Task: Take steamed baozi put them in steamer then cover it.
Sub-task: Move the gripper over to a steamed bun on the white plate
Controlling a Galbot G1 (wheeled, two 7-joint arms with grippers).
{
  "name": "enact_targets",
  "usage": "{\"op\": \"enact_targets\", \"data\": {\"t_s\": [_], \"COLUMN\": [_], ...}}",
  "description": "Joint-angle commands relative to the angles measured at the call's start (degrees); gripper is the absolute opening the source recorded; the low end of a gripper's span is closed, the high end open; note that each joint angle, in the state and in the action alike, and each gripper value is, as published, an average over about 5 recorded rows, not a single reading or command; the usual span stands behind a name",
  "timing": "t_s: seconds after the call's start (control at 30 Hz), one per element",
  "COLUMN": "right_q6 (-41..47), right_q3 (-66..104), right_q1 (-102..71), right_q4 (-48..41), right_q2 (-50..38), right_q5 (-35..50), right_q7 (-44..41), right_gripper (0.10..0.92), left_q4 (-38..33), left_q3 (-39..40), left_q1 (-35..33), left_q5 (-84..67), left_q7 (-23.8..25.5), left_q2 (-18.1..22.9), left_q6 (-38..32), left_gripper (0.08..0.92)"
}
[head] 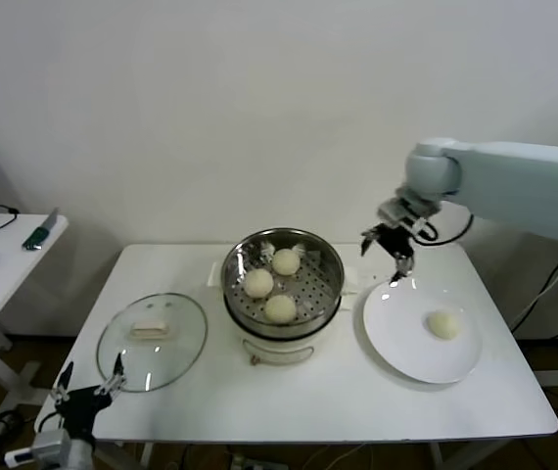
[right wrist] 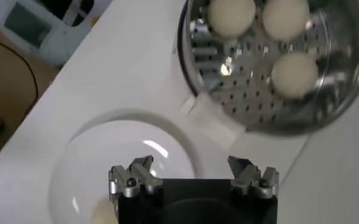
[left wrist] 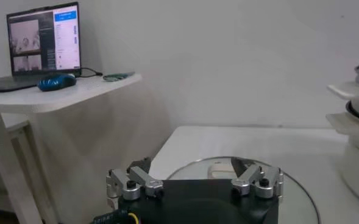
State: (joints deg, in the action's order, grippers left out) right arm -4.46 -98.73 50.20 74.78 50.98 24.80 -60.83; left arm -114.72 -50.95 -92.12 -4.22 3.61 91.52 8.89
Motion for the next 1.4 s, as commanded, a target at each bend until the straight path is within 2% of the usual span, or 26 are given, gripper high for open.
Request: {"op": "enact_targets", "data": {"t_s": [0.03, 0.57, 1.4], "right_q6": [5.7, 2.9, 4.5], "right_q3": [1.6, 20.8, 29.2], "right_q1": [-7.5, -29.9, -38.7], "right_q4": [-3.4, -18.0, -25.0], "right_q2": [-15.2, -11.9, -6.7], "right_q5": [-2.4, -17.9, -21.8], "right_q7": [0.5, 1.3, 2.5], "right_gripper": [0.823, 0.823, 0.823], "left_q4": [0.0, 0.2, 0.5], "left_q3": [-0.1, 0.0, -0.2], "left_q1": [-0.1, -0.9, -1.3], "left_q5": [0.2, 2.1, 1.9], "left_q7": [0.0, -0.2, -0.2], "left_q2": [0.2, 1.2, 1.0], "left_q6": [0.0, 0.0, -0.4], "left_gripper": [0.823, 0.823, 0.823]}}
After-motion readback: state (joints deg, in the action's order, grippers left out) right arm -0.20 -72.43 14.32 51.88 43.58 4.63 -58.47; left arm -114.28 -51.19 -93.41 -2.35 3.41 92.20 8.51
